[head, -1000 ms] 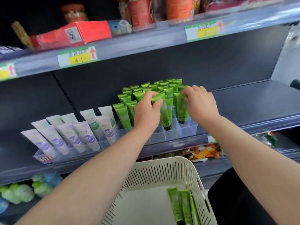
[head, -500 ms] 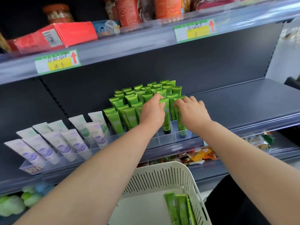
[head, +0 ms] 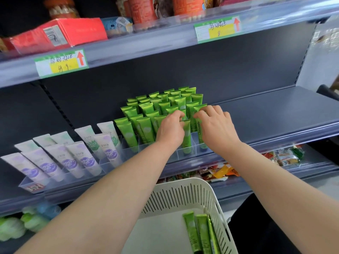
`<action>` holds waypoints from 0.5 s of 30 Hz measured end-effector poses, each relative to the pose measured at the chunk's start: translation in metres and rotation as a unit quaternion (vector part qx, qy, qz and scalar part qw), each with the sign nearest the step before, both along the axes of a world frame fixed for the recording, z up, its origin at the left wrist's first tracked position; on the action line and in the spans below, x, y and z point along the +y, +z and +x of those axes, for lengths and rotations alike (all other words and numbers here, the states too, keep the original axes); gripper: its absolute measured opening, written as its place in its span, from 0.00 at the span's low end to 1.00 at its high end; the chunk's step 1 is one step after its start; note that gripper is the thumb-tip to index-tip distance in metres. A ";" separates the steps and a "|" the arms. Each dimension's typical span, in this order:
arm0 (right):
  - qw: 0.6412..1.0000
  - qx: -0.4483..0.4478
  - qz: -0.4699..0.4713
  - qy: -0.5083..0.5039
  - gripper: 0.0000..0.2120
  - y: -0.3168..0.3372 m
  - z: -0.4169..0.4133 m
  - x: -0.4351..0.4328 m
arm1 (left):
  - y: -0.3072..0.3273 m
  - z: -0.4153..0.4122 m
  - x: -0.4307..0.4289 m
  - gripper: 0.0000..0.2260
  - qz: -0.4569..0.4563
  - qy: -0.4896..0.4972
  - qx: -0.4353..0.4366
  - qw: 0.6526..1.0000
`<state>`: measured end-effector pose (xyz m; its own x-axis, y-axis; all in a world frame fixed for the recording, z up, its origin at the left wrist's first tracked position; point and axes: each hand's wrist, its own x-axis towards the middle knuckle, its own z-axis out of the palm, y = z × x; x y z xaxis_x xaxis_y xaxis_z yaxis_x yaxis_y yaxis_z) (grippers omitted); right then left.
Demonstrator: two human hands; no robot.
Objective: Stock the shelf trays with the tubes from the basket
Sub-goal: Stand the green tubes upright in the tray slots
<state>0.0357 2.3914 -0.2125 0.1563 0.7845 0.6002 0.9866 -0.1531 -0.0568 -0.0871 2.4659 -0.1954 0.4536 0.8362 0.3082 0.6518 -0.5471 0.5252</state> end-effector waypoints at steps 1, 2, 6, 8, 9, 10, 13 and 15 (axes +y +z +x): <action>1.000 -0.001 -0.001 -0.001 0.21 0.000 -0.002 -0.002 | 0.001 -0.002 0.000 0.14 0.002 -0.004 -0.006 1.000; 1.000 0.000 -0.005 -0.002 0.22 0.001 -0.004 -0.003 | 0.002 -0.004 -0.001 0.13 0.003 -0.008 -0.010 1.000; 1.000 -0.002 -0.028 -0.006 0.22 0.002 -0.015 -0.012 | 0.006 -0.016 -0.005 0.14 0.016 -0.002 -0.024 1.000; 0.999 -0.008 -0.038 -0.007 0.21 0.001 -0.022 -0.018 | 0.008 -0.026 -0.009 0.13 0.026 0.006 -0.028 0.999; 0.999 -0.009 -0.042 -0.005 0.21 -0.001 -0.025 -0.021 | 0.008 -0.031 -0.011 0.13 0.030 0.008 -0.027 0.999; 0.999 -0.008 -0.045 -0.002 0.21 -0.003 -0.029 -0.024 | 0.007 -0.037 -0.014 0.13 0.034 0.009 -0.022 0.999; 0.998 -0.005 -0.062 0.008 0.22 -0.013 -0.042 -0.032 | -0.002 -0.058 -0.023 0.11 0.039 0.005 0.012 0.999; 0.996 -0.013 -0.089 0.011 0.20 -0.023 -0.052 -0.036 | -0.011 -0.075 -0.029 0.11 0.049 -0.004 0.053 0.997</action>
<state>-0.0162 2.3551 -0.2350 0.1242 0.8819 0.4547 0.9905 -0.1373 -0.0043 -0.1623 2.4372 -0.2059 0.4940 0.8009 0.3384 0.6967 -0.5975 0.3970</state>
